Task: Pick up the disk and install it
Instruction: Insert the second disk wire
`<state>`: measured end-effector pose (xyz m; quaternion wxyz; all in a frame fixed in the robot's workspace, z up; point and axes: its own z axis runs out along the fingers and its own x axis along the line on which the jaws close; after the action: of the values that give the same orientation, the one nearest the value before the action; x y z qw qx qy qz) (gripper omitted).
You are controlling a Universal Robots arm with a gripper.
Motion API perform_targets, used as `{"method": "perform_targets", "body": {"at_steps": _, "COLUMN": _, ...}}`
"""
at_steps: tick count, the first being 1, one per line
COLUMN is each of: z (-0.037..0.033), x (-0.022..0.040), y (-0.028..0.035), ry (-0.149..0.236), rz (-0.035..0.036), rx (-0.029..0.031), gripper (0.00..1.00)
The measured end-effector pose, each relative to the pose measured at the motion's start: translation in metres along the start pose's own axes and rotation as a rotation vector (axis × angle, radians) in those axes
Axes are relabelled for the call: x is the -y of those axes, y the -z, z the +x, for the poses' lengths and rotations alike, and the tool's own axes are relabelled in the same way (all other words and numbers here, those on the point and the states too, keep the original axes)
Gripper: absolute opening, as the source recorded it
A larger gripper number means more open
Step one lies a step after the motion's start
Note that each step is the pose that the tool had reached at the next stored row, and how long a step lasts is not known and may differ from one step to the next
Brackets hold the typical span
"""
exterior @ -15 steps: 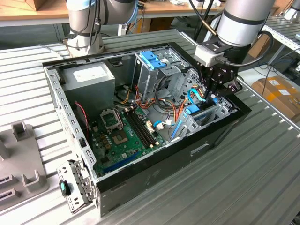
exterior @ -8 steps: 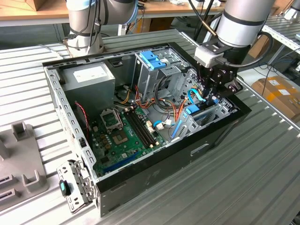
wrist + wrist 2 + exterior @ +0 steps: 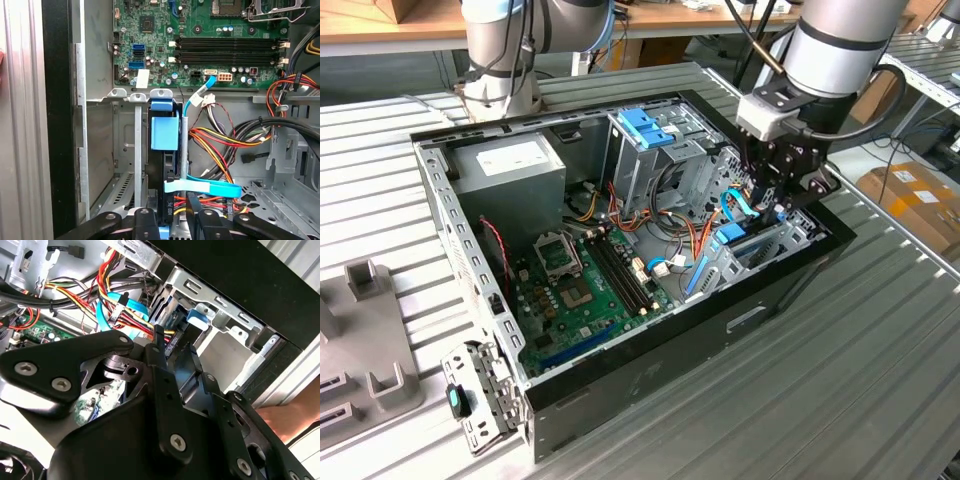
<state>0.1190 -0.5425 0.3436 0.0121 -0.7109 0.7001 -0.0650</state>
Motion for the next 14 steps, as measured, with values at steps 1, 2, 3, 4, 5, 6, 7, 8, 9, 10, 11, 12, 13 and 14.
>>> {"method": "perform_targets", "body": {"at_steps": 1, "z": 0.0002, "x": 0.0003, "y": 0.0026, "ry": 0.0, "rz": 0.0, "rx": -0.0003, "gripper": 0.36}}
{"method": "perform_targets", "body": {"at_steps": 2, "z": 0.0003, "x": 0.0005, "y": 0.0046, "ry": 0.0, "rz": 0.0, "rx": -0.0002, "gripper": 0.36}}
{"method": "perform_targets", "body": {"at_steps": 3, "z": 0.0006, "x": 0.0009, "y": 0.0084, "ry": 0.0, "rz": 0.0, "rx": -0.0002, "gripper": 0.36}}
{"method": "perform_targets", "body": {"at_steps": 4, "z": 0.0009, "x": 0.0013, "y": 0.0117, "ry": 0.0, "rz": 0.0, "rx": -0.0001, "gripper": 0.36}}
{"method": "perform_targets", "body": {"at_steps": 5, "z": 0.001, "x": 0.0014, "y": 0.0132, "ry": 0.0, "rz": 0.0, "rx": -0.0002, "gripper": 0.36}}
{"method": "perform_targets", "body": {"at_steps": 6, "z": 0.0012, "x": 0.0017, "y": 0.0152, "ry": 0.0, "rz": 0.0, "rx": -0.0002, "gripper": 0.36}}
{"method": "perform_targets", "body": {"at_steps": 7, "z": 0.0013, "x": 0.0018, "y": 0.0165, "ry": 0.0, "rz": 0.0, "rx": -0.0002, "gripper": 0.36}}
{"method": "perform_targets", "body": {"at_steps": 8, "z": 0.0013, "x": 0.0018, "y": 0.0166, "ry": 0.0, "rz": 0.0, "rx": 0.0001, "gripper": 0.36}}
{"method": "perform_targets", "body": {"at_steps": 9, "z": 0.0013, "x": 0.0018, "y": 0.0166, "ry": 0.0, "rz": 0.0, "rx": 0.0002, "gripper": 0.36}}
{"method": "perform_targets", "body": {"at_steps": 10, "z": 0.0012, "x": 0.0018, "y": 0.0166, "ry": 0.0, "rz": 0.0, "rx": 0.0002, "gripper": 0.36}}
{"method": "perform_targets", "body": {"at_steps": 11, "z": 0.0012, "x": 0.0018, "y": 0.0167, "ry": 0.0, "rz": 0.0, "rx": -0.0001, "gripper": 0.36}}
{"method": "perform_targets", "body": {"at_steps": 12, "z": 0.0013, "x": 0.0018, "y": 0.0168, "ry": 0.0, "rz": -0.0001, "rx": -0.0001, "gripper": 0.36}}
{"method": "perform_targets", "body": {"at_steps": 13, "z": 0.0012, "x": 0.0019, "y": 0.0168, "ry": 0.0, "rz": -0.0052, "rx": -0.0001, "gripper": 0.36}}
{"method": "perform_targets", "body": {"at_steps": 14, "z": 0.0013, "x": 0.0019, "y": 0.0167, "ry": 0.001, "rz": -0.0165, "rx": 0.0001, "gripper": 0.36}}
